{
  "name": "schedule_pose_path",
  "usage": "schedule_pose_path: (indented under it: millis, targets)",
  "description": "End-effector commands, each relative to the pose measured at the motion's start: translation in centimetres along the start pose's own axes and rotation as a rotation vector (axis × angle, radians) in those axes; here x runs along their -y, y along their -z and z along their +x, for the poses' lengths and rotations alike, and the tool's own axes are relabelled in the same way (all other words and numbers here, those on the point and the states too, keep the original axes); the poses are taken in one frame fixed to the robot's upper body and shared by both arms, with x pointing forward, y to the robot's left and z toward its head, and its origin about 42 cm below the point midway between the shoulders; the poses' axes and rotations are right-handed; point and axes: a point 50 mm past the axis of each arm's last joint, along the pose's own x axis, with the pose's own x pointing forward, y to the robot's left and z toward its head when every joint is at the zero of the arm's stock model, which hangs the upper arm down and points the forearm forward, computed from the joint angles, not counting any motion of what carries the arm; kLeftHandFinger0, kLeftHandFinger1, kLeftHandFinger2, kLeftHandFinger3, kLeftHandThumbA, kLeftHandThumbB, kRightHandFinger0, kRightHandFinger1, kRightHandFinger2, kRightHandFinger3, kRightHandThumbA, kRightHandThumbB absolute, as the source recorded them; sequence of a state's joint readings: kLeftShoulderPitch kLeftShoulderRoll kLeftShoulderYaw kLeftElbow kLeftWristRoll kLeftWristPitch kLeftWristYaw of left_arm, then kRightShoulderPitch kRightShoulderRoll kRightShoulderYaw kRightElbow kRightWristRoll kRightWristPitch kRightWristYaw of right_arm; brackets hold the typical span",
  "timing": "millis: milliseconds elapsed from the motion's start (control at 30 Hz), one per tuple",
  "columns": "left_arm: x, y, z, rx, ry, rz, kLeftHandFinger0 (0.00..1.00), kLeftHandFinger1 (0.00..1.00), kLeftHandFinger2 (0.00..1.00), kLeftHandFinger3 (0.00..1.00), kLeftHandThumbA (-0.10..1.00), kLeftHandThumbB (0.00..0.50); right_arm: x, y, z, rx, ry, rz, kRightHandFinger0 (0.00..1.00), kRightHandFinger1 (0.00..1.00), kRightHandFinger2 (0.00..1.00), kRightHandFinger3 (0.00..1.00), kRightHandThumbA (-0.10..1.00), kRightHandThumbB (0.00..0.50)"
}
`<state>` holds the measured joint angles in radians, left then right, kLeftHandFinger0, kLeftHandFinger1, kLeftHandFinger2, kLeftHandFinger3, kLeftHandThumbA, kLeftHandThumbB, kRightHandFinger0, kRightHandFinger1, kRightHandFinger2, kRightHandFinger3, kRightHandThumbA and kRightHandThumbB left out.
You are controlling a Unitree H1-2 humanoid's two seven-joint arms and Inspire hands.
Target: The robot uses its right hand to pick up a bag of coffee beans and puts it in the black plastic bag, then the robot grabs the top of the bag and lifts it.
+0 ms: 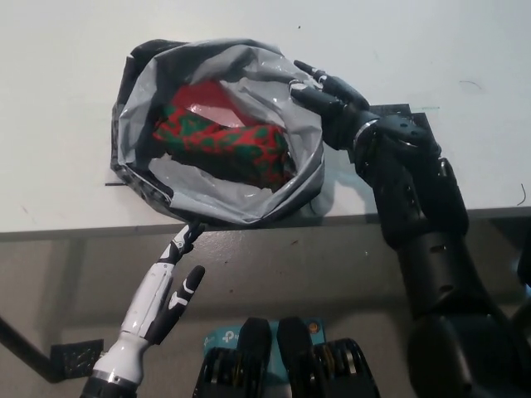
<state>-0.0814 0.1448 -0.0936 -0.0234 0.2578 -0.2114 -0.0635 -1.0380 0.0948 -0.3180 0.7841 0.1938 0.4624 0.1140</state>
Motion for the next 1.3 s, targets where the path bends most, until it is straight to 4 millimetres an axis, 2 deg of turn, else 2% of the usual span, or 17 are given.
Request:
schedule_pose_path:
  millis: [0, 133, 200, 267, 367, 400, 433, 500, 633, 800, 833, 900, 967, 1000, 1067, 1100, 1267]
  targets:
    - [-0.8, -1.4, 0.7, 0.081, -0.027, 0.016, 1.00, 1.00, 1.00, 1.00, 1.00, 0.164, -14.4, -14.1, -3.0, 0.270, -0.420, 0.522, 0.00, 0.26, 0.73, 0.87, -0.10, 0.090]
    - [-0.8, -1.4, 0.7, 0.078, -0.025, 0.008, 1.00, 1.00, 1.00, 1.00, 1.00, 0.162, -17.1, -16.7, -4.0, 0.268, -0.459, 0.554, 0.00, 0.24, 0.71, 0.83, -0.10, 0.096]
    - [-0.7, -1.4, 0.8, 0.087, -0.026, 0.019, 1.00, 1.00, 1.00, 1.00, 1.00, 0.157, -18.3, -17.8, -4.6, 0.278, -0.469, 0.558, 0.00, 0.25, 0.74, 1.00, -0.10, 0.093]
    - [-0.7, -1.4, 0.8, 0.087, -0.028, 0.019, 1.00, 1.00, 1.00, 1.00, 1.00, 0.160, -19.6, -19.0, -5.3, 0.279, -0.484, 0.575, 0.04, 0.32, 0.82, 1.00, -0.10, 0.163]
    - [-0.6, -1.5, 0.9, 0.082, -0.029, 0.007, 1.00, 1.00, 1.00, 1.00, 1.00, 0.172, -21.1, -20.9, -6.1, 0.284, -0.510, 0.570, 0.00, 0.23, 0.76, 0.96, -0.10, 0.105]
    - [-0.6, -1.5, 0.9, 0.080, -0.030, 0.005, 1.00, 1.00, 1.00, 1.00, 1.00, 0.175, -22.0, -22.1, -6.5, 0.282, -0.534, 0.571, 0.00, 0.24, 0.78, 0.83, -0.10, 0.082]
    - [-0.6, -1.5, 0.9, 0.080, -0.030, 0.008, 1.00, 1.00, 1.00, 1.00, 1.00, 0.176, -22.2, -22.6, -6.7, 0.281, -0.543, 0.575, 0.00, 0.27, 0.81, 0.84, -0.10, 0.079]
    - [-0.6, -1.6, 1.1, 0.083, -0.028, 0.011, 1.00, 1.00, 1.00, 1.00, 1.00, 0.175, -22.8, -23.5, -7.2, 0.289, -0.547, 0.568, 0.00, 0.32, 0.83, 1.00, -0.10, 0.064]
    - [-0.6, -1.7, 1.2, 0.090, -0.026, 0.009, 1.00, 1.00, 1.00, 1.00, 1.00, 0.165, -23.5, -24.7, -7.9, 0.320, -0.514, 0.533, 0.00, 0.32, 0.87, 1.00, -0.10, 0.073]
    - [-0.6, -1.8, 1.3, 0.093, -0.022, 0.028, 1.00, 1.00, 1.00, 1.00, 1.00, 0.151, -24.0, -25.6, -8.0, 0.387, -0.438, 0.342, 0.00, 0.26, 0.80, 1.00, -0.10, 0.067]
    - [-0.7, -1.8, 1.3, 0.098, -0.023, 0.024, 1.00, 1.00, 1.00, 1.00, 1.00, 0.149, -24.2, -25.9, -7.7, 0.414, -0.389, 0.224, 0.00, 0.28, 0.77, 0.65, -0.10, 0.091]
    - [-0.7, -1.9, 1.3, 0.100, -0.025, 0.026, 1.00, 1.00, 1.00, 1.00, 1.00, 0.147, -24.4, -26.3, -7.5, 0.435, -0.344, 0.104, 0.00, 0.27, 0.74, 0.74, -0.10, 0.087]
    - [-0.8, -2.0, 1.3, 0.099, -0.027, 0.030, 1.00, 1.00, 1.00, 1.00, 1.00, 0.147, -24.5, -26.4, -7.3, 0.434, -0.329, 0.056, 0.00, 0.26, 0.73, 0.61, -0.10, 0.089]
    - [-0.8, -2.0, 1.4, 0.100, -0.025, 0.030, 1.00, 1.00, 1.00, 1.00, 1.00, 0.145, -24.5, -26.5, -7.1, 0.433, -0.315, 0.017, 0.00, 0.24, 0.73, 0.85, -0.10, 0.093]
    - [-0.8, -1.9, 1.4, 0.103, -0.023, 0.030, 1.00, 1.00, 1.00, 1.00, 1.00, 0.143, -24.6, -26.7, -6.9, 0.427, -0.300, -0.011, 0.00, 0.23, 0.72, 0.85, -0.10, 0.093]
    - [-0.7, -1.9, 1.5, 0.105, -0.024, 0.032, 1.00, 1.00, 1.00, 1.00, 1.00, 0.140, -24.7, -26.8, -6.8, 0.421, -0.292, -0.016, 0.00, 0.21, 0.72, 1.00, -0.10, 0.108]
    - [-0.6, -2.0, 1.6, 0.104, -0.023, 0.034, 1.00, 1.00, 1.00, 1.00, 1.00, 0.147, -25.7, -27.4, -7.1, 0.414, -0.305, -0.007, 0.00, 0.17, 0.69, 1.00, -0.10, 0.113]
